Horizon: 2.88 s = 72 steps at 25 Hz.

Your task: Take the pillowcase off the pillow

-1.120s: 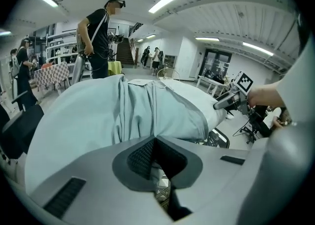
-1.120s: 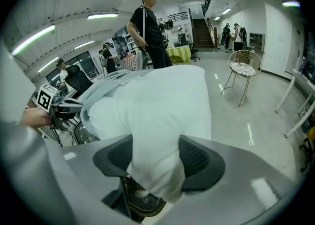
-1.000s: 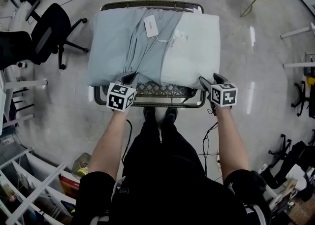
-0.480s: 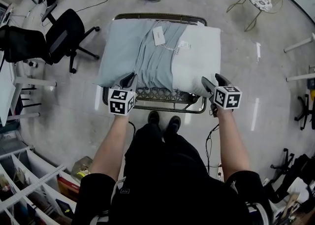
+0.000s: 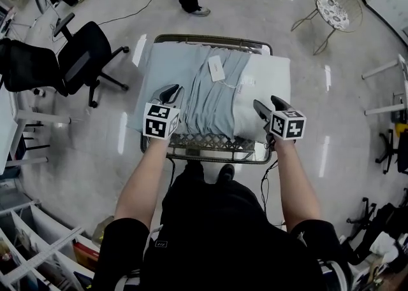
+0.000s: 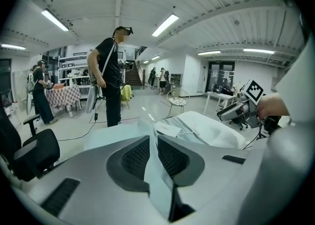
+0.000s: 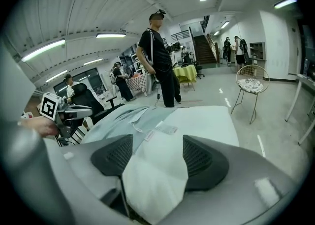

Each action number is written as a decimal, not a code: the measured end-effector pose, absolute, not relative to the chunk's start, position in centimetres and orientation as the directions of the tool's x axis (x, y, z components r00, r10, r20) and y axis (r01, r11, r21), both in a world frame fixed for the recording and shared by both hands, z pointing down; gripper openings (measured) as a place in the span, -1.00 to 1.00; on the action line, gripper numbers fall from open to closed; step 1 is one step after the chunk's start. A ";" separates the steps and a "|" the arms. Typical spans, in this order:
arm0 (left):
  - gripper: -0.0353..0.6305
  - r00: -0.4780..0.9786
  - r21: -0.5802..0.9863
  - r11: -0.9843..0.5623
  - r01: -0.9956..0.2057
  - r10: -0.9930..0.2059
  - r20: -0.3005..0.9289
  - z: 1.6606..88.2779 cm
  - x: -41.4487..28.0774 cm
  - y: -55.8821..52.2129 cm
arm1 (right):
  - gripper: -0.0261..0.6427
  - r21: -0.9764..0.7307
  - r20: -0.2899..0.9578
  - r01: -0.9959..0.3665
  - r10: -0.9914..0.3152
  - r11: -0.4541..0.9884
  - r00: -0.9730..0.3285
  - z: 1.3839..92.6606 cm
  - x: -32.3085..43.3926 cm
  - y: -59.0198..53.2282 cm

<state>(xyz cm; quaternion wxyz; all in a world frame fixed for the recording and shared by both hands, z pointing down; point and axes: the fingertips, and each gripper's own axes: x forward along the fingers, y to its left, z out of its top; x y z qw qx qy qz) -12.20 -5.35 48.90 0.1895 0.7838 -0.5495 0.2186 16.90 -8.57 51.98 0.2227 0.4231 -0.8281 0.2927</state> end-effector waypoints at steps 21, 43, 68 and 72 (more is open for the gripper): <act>-0.28 0.403 0.092 -0.533 -0.841 -0.505 0.763 57.6 -10.5 -26.6 | 0.06 -0.223 0.722 -0.940 -0.603 0.260 -0.338 56.8 17.5 -24.5; -0.86 0.251 -0.046 -0.598 -0.800 -0.404 0.880 61.8 -11.8 -27.1 | 0.24 -0.523 0.727 -0.811 -0.360 0.262 -0.585 64.8 23.0 -27.0; -0.87 0.219 -0.040 -0.459 -0.888 -0.497 0.839 53.8 -27.8 -19.5 | -0.29 -0.638 0.555 -0.683 -0.404 0.354 -0.727 55.1 23.4 -21.8; -0.87 0.213 -0.020 -0.410 -0.912 -0.515 0.830 54.2 -28.7 -18.7 | -0.30 -0.637 0.553 -0.683 -0.406 0.358 -0.728 55.2 23.1 -21.7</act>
